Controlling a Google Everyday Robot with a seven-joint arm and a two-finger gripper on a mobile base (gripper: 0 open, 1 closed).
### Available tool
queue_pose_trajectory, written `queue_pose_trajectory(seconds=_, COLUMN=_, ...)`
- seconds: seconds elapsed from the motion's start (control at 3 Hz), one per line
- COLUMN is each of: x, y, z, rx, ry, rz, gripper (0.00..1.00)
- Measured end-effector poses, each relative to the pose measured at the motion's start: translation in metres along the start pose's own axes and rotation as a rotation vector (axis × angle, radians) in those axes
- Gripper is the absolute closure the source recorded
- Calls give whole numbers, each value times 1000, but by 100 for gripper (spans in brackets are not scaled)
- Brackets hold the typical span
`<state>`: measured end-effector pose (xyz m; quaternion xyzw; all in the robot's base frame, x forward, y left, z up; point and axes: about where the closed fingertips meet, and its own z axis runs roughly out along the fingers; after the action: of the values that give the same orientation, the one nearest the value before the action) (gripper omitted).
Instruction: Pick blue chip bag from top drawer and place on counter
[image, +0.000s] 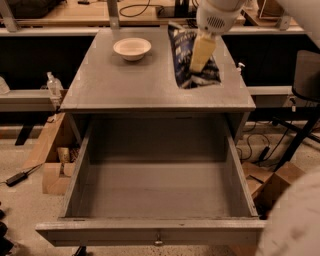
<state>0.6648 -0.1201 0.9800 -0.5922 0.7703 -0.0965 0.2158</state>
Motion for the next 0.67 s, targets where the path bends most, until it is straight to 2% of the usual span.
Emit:
queue_pose_trajectory(seconds=0.33, x=2, y=-38, z=-20, rx=90, ry=-66, rz=60, gripper=100)
queue_pose_trajectory(seconds=0.67, x=6, y=-71, z=-12, rx=210, ry=-198, rz=111, gripper=100)
